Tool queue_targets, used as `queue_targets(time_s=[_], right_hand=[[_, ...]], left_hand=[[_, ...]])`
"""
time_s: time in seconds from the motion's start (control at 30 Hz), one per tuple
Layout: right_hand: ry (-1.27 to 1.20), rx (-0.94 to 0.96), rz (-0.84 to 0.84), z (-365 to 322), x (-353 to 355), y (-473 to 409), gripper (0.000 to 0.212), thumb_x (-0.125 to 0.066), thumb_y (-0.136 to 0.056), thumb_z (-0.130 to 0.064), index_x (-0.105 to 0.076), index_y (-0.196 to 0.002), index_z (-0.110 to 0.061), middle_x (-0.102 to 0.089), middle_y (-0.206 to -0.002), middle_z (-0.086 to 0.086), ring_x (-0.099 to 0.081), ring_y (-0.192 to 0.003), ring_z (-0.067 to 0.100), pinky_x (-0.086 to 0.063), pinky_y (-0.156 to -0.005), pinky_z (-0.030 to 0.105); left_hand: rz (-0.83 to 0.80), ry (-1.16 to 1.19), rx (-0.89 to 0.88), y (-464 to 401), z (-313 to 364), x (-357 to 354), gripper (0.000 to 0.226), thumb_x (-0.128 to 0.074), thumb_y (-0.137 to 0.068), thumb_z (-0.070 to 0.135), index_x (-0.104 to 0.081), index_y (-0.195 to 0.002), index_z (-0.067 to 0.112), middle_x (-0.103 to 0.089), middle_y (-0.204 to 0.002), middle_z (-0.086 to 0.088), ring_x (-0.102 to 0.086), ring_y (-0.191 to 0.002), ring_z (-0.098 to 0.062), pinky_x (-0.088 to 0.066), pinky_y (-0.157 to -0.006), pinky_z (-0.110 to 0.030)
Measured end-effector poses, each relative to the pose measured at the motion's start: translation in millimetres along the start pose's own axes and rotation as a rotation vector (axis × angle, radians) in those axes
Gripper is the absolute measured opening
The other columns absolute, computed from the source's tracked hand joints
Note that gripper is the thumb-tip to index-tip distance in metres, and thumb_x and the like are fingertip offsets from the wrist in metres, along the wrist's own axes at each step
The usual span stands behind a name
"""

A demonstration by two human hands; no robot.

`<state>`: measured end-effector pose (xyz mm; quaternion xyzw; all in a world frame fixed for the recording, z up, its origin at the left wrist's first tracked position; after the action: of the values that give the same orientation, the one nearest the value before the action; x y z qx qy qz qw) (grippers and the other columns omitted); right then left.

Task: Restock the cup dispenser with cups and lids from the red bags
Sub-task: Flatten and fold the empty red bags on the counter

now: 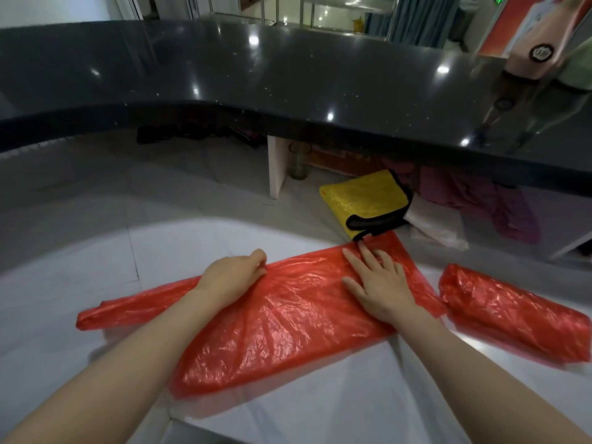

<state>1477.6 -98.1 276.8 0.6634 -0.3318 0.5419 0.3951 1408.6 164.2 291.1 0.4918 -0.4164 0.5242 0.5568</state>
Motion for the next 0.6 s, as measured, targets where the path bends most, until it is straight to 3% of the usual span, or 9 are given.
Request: queue_targets(time_s=[0.13, 0.2, 0.3, 0.43, 0.6], right_hand=[[-0.019, 0.007, 0.007, 6, -6, 6, 0.077, 0.000, -0.078, -0.077, 0.001, -0.149, -0.047, 0.010, -0.161, -0.009, 0.004, -0.147, 0.021, -0.006, -0.115, 0.045], [-0.034, 0.018, 0.045, 9, -3, 9, 0.074, -0.002, -0.081, -0.075, 0.003, -0.149, -0.047, 0.014, -0.161, -0.009, 0.010, -0.147, 0.018, -0.002, -0.116, 0.044], [-0.079, 0.056, 0.131, 8, 8, 10, 0.071, 0.001, -0.083, -0.076, 0.007, -0.147, -0.047, 0.018, -0.157, -0.014, 0.018, -0.144, 0.009, 0.003, -0.117, 0.042], [-0.024, 0.070, 0.112, 9, 4, 10, 0.073, 0.002, -0.082, -0.077, 0.009, -0.147, -0.045, 0.024, -0.156, -0.011, 0.020, -0.146, 0.015, 0.010, -0.116, 0.043], [0.001, 0.013, 0.045, 14, -9, 9, 0.082, 0.005, -0.076, -0.083, 0.008, -0.149, -0.046, 0.032, -0.154, -0.008, 0.020, -0.146, 0.026, 0.009, -0.116, 0.051]], left_hand=[[0.009, 0.004, 0.056, 1, -3, -1, 0.032, -0.039, -0.094, 0.056, -0.047, -0.108, 0.028, -0.070, -0.092, -0.005, -0.063, -0.085, -0.030, -0.036, -0.063, -0.032], [0.063, 0.049, 0.043, 4, 0, 7, 0.033, -0.042, -0.094, 0.054, -0.049, -0.115, 0.029, -0.068, -0.100, -0.001, -0.063, -0.092, -0.026, -0.040, -0.067, -0.033], [0.177, 0.108, -0.005, 12, 12, 23, 0.040, -0.047, -0.096, 0.041, -0.048, -0.132, 0.024, -0.058, -0.124, -0.001, -0.053, -0.114, -0.024, -0.042, -0.089, -0.036], [0.088, 0.127, -0.029, 27, 54, 23, 0.057, -0.044, -0.094, 0.047, -0.029, -0.147, 0.029, -0.031, -0.154, -0.001, -0.020, -0.144, -0.023, -0.013, -0.117, -0.044], [-0.097, 0.008, -0.024, 45, 96, -13, 0.073, -0.026, -0.090, 0.068, 0.005, -0.149, 0.039, 0.011, -0.160, 0.000, 0.016, -0.146, -0.029, 0.018, -0.109, -0.056]])
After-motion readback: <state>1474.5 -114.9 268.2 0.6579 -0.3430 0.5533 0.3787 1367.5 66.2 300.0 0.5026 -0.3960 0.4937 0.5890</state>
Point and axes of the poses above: each hand's wrist, its own y-axis away from the middle knuckle, its own x-axis out of the back of the hand, z = x × y, the point moved 7 cm from there along -y, towards the middle knuckle
